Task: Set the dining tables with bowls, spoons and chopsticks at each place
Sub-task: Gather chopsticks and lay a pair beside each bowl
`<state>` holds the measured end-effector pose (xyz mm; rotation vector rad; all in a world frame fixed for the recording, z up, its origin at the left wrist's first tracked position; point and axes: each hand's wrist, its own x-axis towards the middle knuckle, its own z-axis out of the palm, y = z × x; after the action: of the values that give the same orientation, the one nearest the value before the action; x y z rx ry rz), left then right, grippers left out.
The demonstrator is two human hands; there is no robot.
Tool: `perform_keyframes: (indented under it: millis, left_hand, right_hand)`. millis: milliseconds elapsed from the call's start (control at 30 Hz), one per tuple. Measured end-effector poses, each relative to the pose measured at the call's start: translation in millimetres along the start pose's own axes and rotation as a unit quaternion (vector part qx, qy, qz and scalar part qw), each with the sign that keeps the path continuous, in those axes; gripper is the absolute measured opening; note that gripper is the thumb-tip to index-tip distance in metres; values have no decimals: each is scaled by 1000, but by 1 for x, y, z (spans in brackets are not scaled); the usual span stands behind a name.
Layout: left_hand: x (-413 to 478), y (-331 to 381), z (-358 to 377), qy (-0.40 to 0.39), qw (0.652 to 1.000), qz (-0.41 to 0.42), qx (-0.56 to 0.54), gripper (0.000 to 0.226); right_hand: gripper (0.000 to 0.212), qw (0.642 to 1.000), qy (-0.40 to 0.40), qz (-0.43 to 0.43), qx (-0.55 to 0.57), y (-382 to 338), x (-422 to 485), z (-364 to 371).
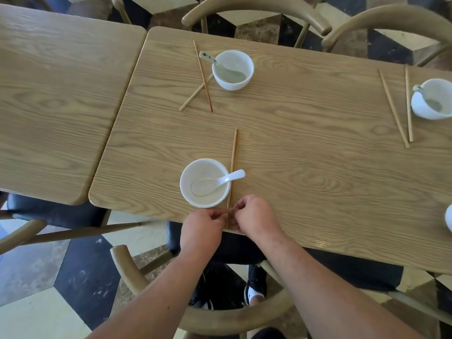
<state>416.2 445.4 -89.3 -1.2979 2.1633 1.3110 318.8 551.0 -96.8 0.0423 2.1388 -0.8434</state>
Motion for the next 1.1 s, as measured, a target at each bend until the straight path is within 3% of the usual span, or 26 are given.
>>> perform_keyframes:
  millis: [200, 333, 467, 567, 700, 833, 967, 1100]
  left_hand:
    - [-6, -3, 0, 18, 1000, 14, -15, 15]
    - [-36, -5, 1, 40, 999, 26, 2, 23]
    - [-77, 25, 16, -60, 988, 109, 95, 35]
    - [-94, 71, 43, -130, 964, 172, 155, 23]
    - [-120, 138, 101, -168, 944, 232, 162, 9]
    - [-149, 188, 191, -177, 936, 257, 161, 13]
    - [-179, 228, 299, -149, 952, 224, 144, 21]
    - [-197, 247, 374, -112, 978, 145, 98, 20]
  right_hand:
    - [11, 1000, 6, -22, -8, -3, -18, -7]
    - [15, 997, 55, -48, -10, 17, -53, -32]
    - [15, 990, 138, -32, -18, 64, -101, -77]
    - [12, 980, 199, -7, 13, 105, -131, -120]
    - [8, 967, 250, 17, 37, 159, -156, -193]
    - [12, 953, 300, 18, 49, 222, -167, -271]
    - [8, 950, 301, 25, 74, 298, -161, -358]
    - [15, 970, 231, 39, 67, 356, -135, -418]
